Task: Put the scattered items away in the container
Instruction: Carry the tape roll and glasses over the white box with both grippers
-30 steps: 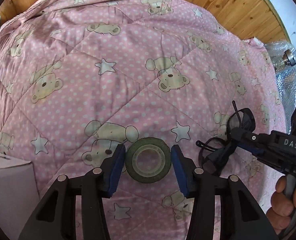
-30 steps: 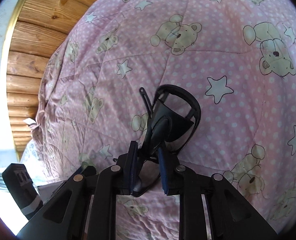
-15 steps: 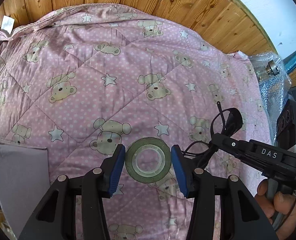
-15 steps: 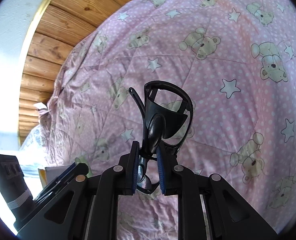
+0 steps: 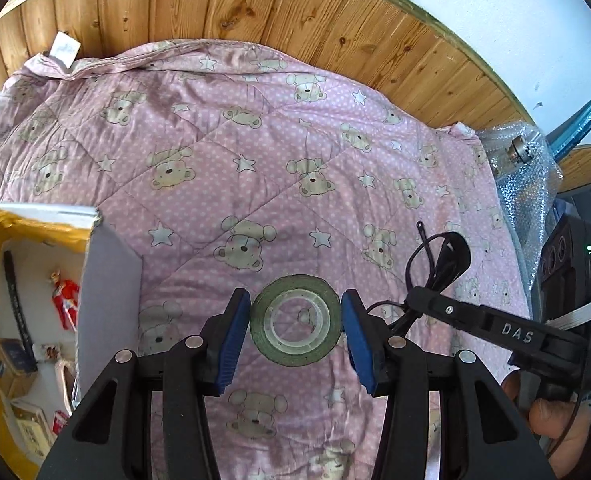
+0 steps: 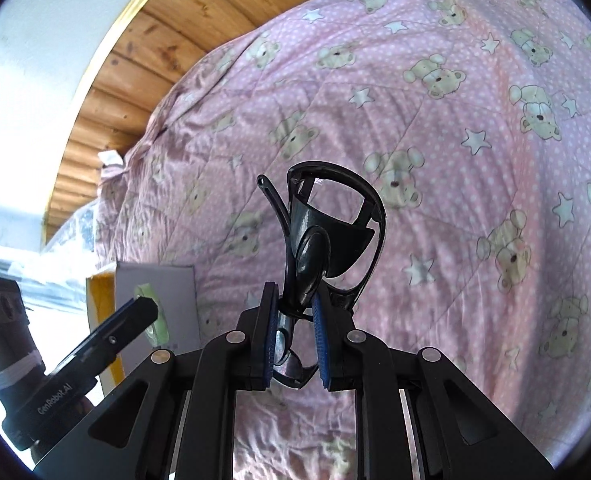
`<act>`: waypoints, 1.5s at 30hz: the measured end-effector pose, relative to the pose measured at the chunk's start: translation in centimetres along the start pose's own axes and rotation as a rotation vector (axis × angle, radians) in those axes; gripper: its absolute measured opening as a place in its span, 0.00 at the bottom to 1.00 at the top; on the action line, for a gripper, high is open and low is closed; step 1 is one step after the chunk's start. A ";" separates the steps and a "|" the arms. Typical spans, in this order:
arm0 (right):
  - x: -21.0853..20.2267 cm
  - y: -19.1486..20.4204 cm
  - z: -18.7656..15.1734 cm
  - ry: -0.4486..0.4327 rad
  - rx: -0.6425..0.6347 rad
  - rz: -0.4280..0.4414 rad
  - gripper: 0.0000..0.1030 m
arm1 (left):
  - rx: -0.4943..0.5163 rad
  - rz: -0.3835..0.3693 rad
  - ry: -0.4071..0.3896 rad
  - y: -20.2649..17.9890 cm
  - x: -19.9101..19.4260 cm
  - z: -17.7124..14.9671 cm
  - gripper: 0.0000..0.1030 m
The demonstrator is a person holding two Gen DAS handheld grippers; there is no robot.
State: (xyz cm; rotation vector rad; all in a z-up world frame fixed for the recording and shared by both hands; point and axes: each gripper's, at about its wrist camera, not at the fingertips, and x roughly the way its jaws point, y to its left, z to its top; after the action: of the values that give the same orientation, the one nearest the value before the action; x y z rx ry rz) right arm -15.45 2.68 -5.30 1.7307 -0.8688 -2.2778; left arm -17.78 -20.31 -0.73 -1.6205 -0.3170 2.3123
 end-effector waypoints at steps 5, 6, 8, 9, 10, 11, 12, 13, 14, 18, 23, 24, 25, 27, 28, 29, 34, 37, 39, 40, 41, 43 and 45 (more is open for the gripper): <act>-0.8 2.0 -2.1 0.010 -0.056 -0.002 0.17 | -0.007 -0.014 -0.036 0.2 -2.6 -1.4 0.47; -0.9 2.5 -2.5 0.011 -0.069 -0.002 0.17 | -0.010 -0.017 -0.043 0.3 -3.1 -1.7 0.47; -1.2 3.4 -3.2 0.013 -0.092 -0.001 0.17 | -0.017 -0.021 -0.057 0.5 -4.1 -2.2 0.47; -1.3 3.9 -3.6 0.015 -0.105 0.000 0.17 | -0.020 -0.021 -0.064 0.7 -4.6 -2.5 0.47; -1.5 4.4 -3.9 0.018 -0.118 0.002 0.17 | -0.022 -0.021 -0.071 0.8 -5.1 -2.8 0.47; -1.6 4.9 -4.3 0.019 -0.132 0.002 0.17 | -0.026 -0.024 -0.077 0.9 -5.6 -3.1 0.47; -1.8 5.4 -4.6 0.021 -0.145 0.003 0.17 | -0.031 -0.027 -0.083 1.1 -6.0 -3.4 0.47; -1.9 5.8 -4.9 0.023 -0.157 0.004 0.17 | -0.035 -0.028 -0.090 1.3 -6.5 -3.7 0.47; -2.0 6.2 -5.2 0.024 -0.169 0.004 0.17 | -0.039 -0.028 -0.097 1.4 -6.9 -4.0 0.47; -2.3 8.1 -6.4 0.035 -0.220 0.007 0.17 | -0.061 -0.030 -0.121 2.3 -8.5 -5.4 0.47; -2.4 10.7 -8.1 0.049 -0.292 0.013 0.17 | -0.102 -0.032 -0.151 4.0 -10.5 -7.2 0.47; -2.4 11.1 -8.3 0.051 -0.302 0.013 0.17 | -0.111 -0.030 -0.159 4.4 -10.9 -7.5 0.47; -2.3 11.6 -8.7 0.055 -0.316 0.014 0.17 | -0.120 -0.029 -0.165 4.8 -11.2 -7.9 0.47; -2.2 12.5 -9.4 0.063 -0.339 0.015 0.17 | -0.138 -0.027 -0.177 5.6 -11.9 -8.5 0.47; -2.1 13.0 -9.7 0.067 -0.352 0.014 0.17 | -0.147 -0.026 -0.183 5.9 -12.3 -8.8 0.47; -2.1 13.4 -10.0 0.071 -0.363 0.015 0.17 | -0.154 -0.025 -0.188 6.3 -12.6 -9.1 0.47; -1.6 15.6 -11.4 0.092 -0.416 0.015 0.17 | -0.199 -0.018 -0.211 8.2 -14.0 -10.7 0.47; -1.4 16.7 -12.0 0.103 -0.444 0.016 0.17 | -0.223 -0.015 -0.220 9.3 -14.7 -11.6 0.47; -1.2 17.4 -12.3 0.108 -0.461 0.017 0.17 | -0.241 -0.013 -0.227 10.1 -15.3 -12.2 0.47; -1.1 17.8 -12.4 0.111 -0.471 0.017 0.17 | -0.250 -0.011 -0.231 10.5 -15.6 -12.5 0.47; -1.1 18.1 -12.6 0.113 -0.480 0.018 0.17 | -0.259 -0.009 -0.235 10.9 -15.8 -12.8 0.47; -1.0 18.9 -12.8 0.117 -0.499 0.021 0.17 | -0.278 -0.004 -0.243 11.7 -16.4 -13.4 0.47; -0.9 19.7 -13.1 0.121 -0.517 0.023 0.17 | -0.298 -0.001 -0.249 12.4 -16.8 -13.9 0.47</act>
State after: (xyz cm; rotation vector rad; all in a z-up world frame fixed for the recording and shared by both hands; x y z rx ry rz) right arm -7.47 -17.69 3.63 1.5816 -0.2389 -2.1046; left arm -0.82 -37.90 4.90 -1.4501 -0.7499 2.5670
